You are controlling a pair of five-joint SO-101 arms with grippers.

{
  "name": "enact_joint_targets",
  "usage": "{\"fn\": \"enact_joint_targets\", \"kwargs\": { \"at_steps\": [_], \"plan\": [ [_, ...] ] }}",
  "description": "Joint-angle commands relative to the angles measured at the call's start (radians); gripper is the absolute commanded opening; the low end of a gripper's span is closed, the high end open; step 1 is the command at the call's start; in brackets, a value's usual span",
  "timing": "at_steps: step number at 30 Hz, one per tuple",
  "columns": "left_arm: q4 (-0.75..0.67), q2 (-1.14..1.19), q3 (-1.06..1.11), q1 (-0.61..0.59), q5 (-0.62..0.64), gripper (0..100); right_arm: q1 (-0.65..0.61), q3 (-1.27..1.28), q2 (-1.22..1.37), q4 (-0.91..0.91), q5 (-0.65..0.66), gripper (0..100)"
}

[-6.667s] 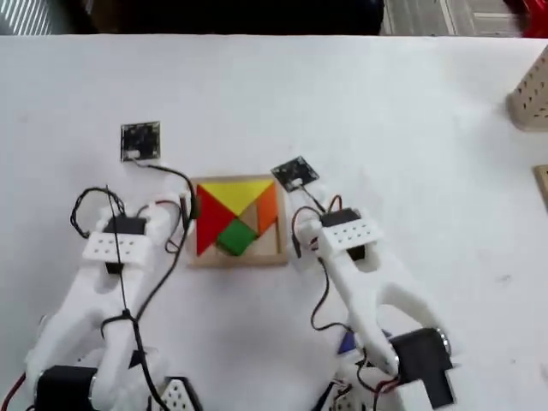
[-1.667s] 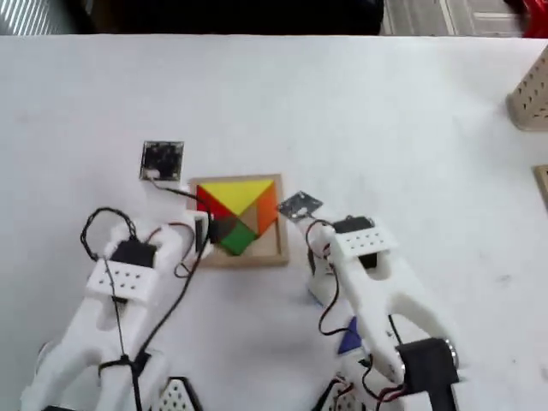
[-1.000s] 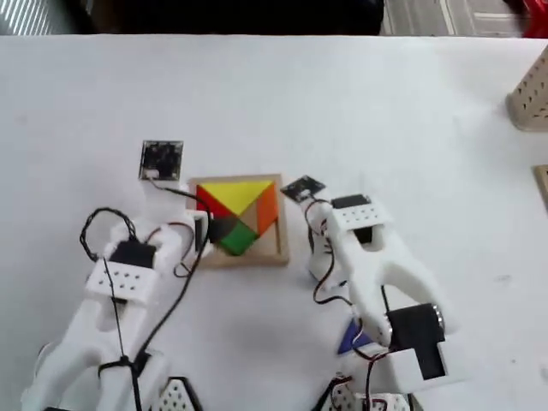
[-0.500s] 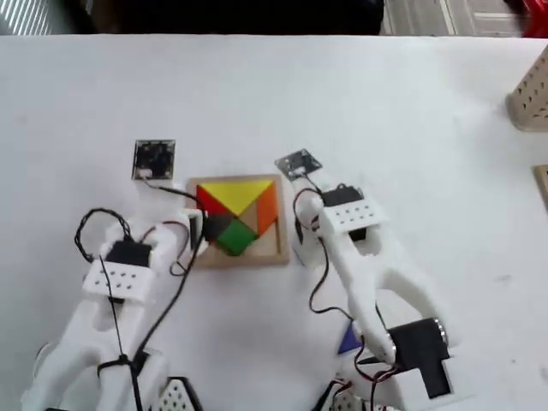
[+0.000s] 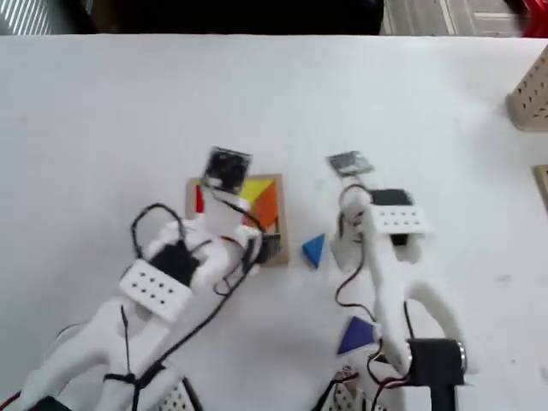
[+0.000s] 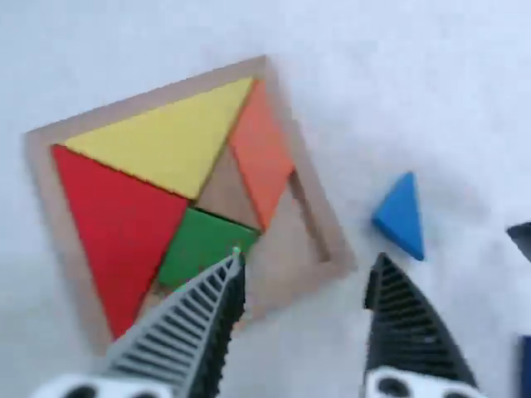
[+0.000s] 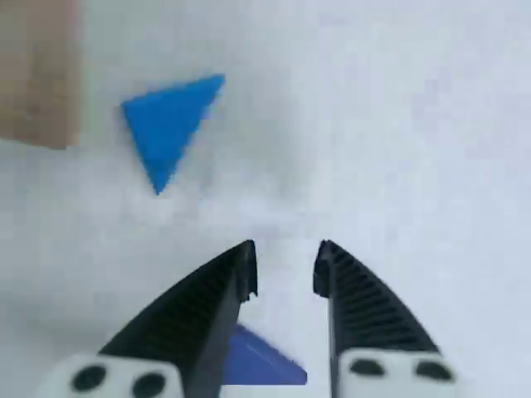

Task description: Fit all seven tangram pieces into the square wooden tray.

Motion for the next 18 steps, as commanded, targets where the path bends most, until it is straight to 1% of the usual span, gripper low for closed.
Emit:
{"fn": "enact_joint_targets", "kwargs": {
  "at_steps": [1, 3, 5, 7, 9, 11, 14, 18],
  "plan": [
    [-0.006, 0.088, -0.135, 0.174, 0.029, 17, 0.200, 0.061, -0.087, -0.059, 0.009, 12.5],
    [-0.037, 0.197, -0.181, 0.219, 0.044, 23, 0.277, 0.075, -0.099, -0.074, 0.006, 12.8],
    [-0.060, 0.331, -0.239, 0.242, 0.114, 30, 0.343, 0.081, -0.097, -0.076, 0.006, 12.8],
    [-0.061, 0.464, -0.316, 0.260, 0.152, 35, 0.392, 0.083, -0.087, -0.076, 0.009, 12.9],
    [-0.057, 0.578, -0.391, 0.278, 0.150, 36, 0.423, 0.095, -0.067, -0.091, 0.014, 13.0],
    [-0.060, 0.674, -0.456, 0.280, 0.157, 36, 0.426, 0.095, -0.045, -0.108, 0.018, 13.0],
    [-0.058, 0.791, -0.548, 0.251, 0.157, 36, 0.420, 0.091, -0.022, -0.110, 0.051, 13.0],
    [-0.055, 0.894, -0.641, 0.213, 0.153, 36, 0.406, 0.091, -0.021, -0.108, 0.058, 13.0]
  ]
}}
